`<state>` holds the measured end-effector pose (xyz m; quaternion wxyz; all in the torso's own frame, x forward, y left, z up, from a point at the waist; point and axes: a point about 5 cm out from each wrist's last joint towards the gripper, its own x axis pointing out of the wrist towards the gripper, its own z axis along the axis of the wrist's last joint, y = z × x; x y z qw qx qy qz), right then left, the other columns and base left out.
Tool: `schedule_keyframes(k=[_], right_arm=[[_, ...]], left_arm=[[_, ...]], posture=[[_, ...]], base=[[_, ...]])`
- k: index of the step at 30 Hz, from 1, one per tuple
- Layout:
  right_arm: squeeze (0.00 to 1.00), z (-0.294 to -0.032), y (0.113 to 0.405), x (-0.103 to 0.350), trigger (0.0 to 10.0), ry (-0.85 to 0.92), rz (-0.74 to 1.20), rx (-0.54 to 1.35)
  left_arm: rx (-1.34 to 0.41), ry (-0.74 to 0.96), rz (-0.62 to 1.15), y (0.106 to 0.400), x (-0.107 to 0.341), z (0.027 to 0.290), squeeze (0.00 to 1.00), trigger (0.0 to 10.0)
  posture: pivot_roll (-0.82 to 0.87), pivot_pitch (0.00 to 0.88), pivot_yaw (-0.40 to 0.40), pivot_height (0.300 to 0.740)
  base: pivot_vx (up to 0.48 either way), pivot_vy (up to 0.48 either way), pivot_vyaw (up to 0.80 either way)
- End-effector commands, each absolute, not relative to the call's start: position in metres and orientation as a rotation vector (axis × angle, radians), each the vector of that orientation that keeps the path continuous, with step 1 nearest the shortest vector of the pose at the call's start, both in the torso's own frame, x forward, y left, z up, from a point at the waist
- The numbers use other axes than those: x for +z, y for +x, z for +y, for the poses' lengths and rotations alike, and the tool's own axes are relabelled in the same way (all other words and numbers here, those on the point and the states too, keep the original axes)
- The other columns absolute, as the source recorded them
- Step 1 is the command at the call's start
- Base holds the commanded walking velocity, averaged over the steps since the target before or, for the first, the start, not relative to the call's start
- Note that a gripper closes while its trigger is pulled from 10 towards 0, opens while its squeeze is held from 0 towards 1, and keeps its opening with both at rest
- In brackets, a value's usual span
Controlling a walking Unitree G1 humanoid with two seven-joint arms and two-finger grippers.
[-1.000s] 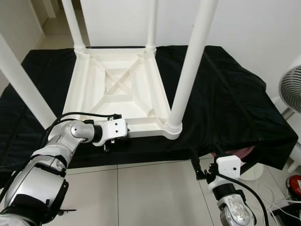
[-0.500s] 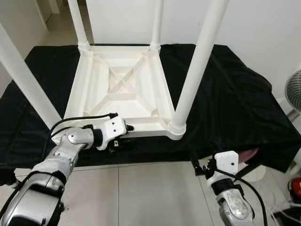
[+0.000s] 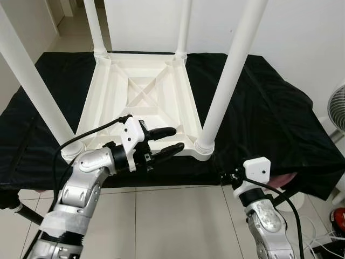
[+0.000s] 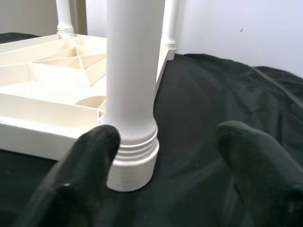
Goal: Building children table
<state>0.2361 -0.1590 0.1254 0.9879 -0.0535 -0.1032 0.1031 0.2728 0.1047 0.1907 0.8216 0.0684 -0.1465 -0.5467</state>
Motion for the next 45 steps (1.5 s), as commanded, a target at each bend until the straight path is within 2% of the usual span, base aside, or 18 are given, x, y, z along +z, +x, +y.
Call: schedule_keyframes(k=[1, 8, 16, 17, 20, 21, 29, 30, 45], right_arm=[[1.00, -0.158, 0.239, 0.125, 10.0, -0.072, -0.200, 0.227], [1.00, -0.151, 0.258, 0.139, 10.0, -0.022, -0.249, 0.265], [1.00, -0.153, 0.273, 0.144, 10.0, -0.022, -0.263, 0.227], [0.00, -0.151, 0.276, 0.143, 10.0, -0.018, -0.261, 0.231], [0.00, -0.150, 0.278, 0.143, 10.0, -0.013, -0.258, 0.236], [0.00, -0.149, 0.280, 0.143, 10.0, -0.009, -0.256, 0.241], [0.00, -0.149, 0.287, 0.144, 10.0, -0.002, -0.266, 0.227], [0.00, -0.149, 0.287, 0.144, 10.0, -0.004, -0.265, 0.229], [0.00, -0.146, 0.301, 0.156, 10.0, -0.064, -0.291, 0.260]], left_arm=[[-0.733, 0.049, -0.289, 0.284, 0.194, 0.115, 0.00, 10.0], [-0.534, 0.020, -0.218, 0.284, 0.184, 0.124, 0.00, 10.0], [-0.438, 0.003, -0.180, 0.282, 0.174, 0.127, 0.00, 10.0], [-0.424, -0.012, -0.162, 0.283, 0.169, 0.127, 1.00, 7.0], [-0.418, -0.022, -0.150, 0.283, 0.166, 0.127, 1.00, 7.0], [-0.403, -0.027, -0.143, 0.285, 0.165, 0.126, 1.00, 10.0], [-0.423, 0.038, -0.192, 0.285, 0.174, 0.118, 1.00, 10.0], [-0.428, 0.080, -0.194, 0.284, 0.175, 0.115, 0.00, 10.0], [-0.366, 0.176, -0.196, 0.282, 0.178, 0.112, 0.00, 10.0]], posture=[[-0.05, 0.000, -0.051, 0.740], [-0.04, 0.000, -0.072, 0.740], [-0.03, 0.000, -0.097, 0.740], [-0.03, 0.000, -0.103, 0.740], [-0.03, 0.000, -0.103, 0.740], [-0.03, 0.000, -0.103, 0.740], [-0.04, 0.000, -0.089, 0.740], [-0.03, 0.000, -0.079, 0.740], [-0.03, 0.000, -0.050, 0.740]], base=[[0.000, 0.000, 0.00], [0.000, 0.000, 0.00], [0.000, 0.000, 0.00], [0.000, 0.000, 0.00], [0.000, 0.000, 0.00], [0.000, 0.000, 0.00], [0.000, 0.000, 0.00], [0.000, 0.000, 0.00], [0.000, 0.000, 0.00]])
